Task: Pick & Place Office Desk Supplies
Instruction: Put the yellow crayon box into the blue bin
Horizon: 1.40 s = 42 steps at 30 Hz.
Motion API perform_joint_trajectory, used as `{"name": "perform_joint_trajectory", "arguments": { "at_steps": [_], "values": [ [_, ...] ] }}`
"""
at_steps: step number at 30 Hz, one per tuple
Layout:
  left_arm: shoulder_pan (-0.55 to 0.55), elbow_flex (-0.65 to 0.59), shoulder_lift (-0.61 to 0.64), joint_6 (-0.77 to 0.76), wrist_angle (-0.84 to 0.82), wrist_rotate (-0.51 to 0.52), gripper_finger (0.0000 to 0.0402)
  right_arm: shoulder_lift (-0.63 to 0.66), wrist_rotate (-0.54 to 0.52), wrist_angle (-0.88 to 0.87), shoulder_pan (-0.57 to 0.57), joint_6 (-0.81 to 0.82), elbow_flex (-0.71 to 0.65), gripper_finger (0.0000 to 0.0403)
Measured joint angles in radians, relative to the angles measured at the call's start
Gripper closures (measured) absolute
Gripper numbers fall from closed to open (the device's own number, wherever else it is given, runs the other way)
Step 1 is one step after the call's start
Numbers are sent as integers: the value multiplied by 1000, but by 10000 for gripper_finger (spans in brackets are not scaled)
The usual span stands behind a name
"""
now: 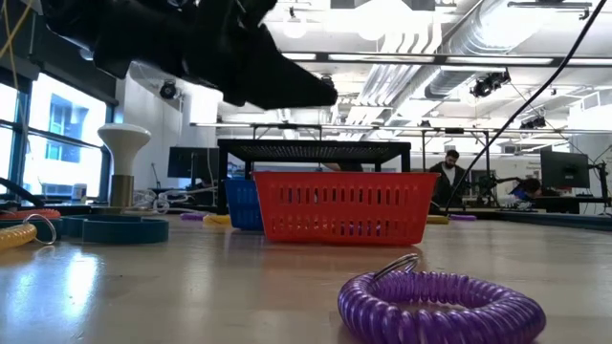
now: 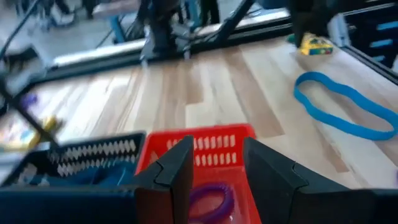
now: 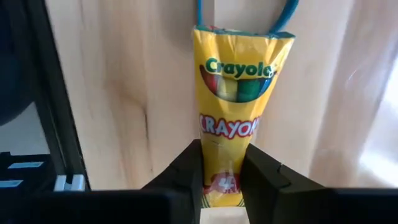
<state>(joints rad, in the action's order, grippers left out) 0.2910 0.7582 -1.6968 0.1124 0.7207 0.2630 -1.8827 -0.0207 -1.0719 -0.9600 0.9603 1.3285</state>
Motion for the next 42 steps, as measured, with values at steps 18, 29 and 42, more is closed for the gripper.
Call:
{"name": "perform_joint_trajectory", "arguments": {
  "at_steps": [18, 29, 42],
  "values": [
    [129, 0, -101, 722, 367, -4, 267, 146, 70, 304, 391, -476, 2, 334],
    [133, 0, -101, 780, 358, -112, 267, 150, 267, 402, 552, -527, 2, 334],
    [90, 0, -101, 754, 358, -235, 267, 150, 362, 477, 674, -593, 2, 334]
  ]
}}
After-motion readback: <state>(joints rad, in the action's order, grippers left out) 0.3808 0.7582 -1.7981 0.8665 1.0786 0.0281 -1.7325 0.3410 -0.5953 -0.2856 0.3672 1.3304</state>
